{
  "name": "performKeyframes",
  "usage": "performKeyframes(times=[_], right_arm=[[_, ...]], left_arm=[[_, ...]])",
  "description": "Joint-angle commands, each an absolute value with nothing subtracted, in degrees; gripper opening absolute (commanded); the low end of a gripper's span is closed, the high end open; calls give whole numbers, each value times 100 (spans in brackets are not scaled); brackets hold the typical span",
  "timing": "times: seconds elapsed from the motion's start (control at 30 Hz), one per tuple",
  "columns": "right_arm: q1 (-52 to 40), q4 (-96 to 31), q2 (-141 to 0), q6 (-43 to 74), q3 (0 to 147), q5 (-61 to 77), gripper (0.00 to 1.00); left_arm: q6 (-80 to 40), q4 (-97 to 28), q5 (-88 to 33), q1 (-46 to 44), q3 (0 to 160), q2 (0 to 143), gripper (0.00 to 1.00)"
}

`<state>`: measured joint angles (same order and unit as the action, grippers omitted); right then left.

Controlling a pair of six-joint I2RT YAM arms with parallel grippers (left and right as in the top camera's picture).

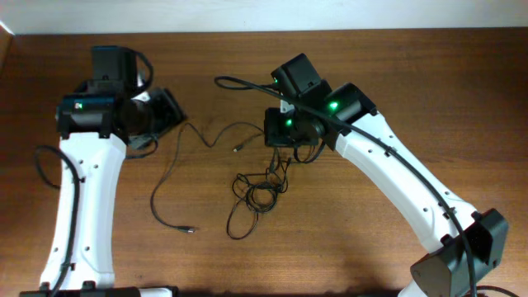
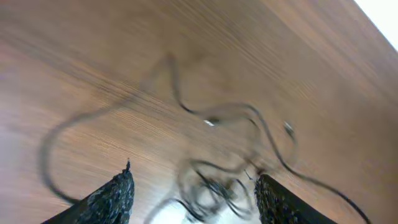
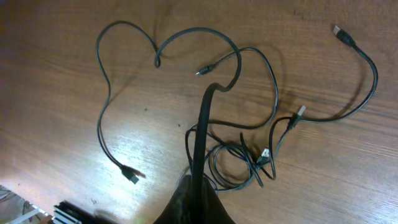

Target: Untangle cables

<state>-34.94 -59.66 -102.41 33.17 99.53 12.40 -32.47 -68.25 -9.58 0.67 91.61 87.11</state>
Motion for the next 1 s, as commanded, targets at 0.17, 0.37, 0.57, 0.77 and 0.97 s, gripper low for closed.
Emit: performKeyframes(times=[0.17, 0.37, 0.57, 0.77, 0.97], right_arm=[[-3540, -5981, -10272, 3306, 9953, 1291, 4], [-3540, -6042, -10272, 3304, 9953, 1288, 4], [-3540, -6069, -10272, 3304, 9953, 1291, 4], [-3540, -6077, -10272, 3304, 9953, 1291, 4], [-3540, -6086, -10272, 3304, 9953, 1291, 4]], left_arm=[[-5096, -6635, -1531, -414, 9203, 9633, 65], [-6925, -6497, -1968, -438, 9203, 10763, 93], [-7658, -6167, -2379, -443, 9203, 11585, 95], [-7861, -5763, -2421, -440, 9203, 11806, 92], [-8440, -5649, -1946, -572, 9196, 11808, 84]])
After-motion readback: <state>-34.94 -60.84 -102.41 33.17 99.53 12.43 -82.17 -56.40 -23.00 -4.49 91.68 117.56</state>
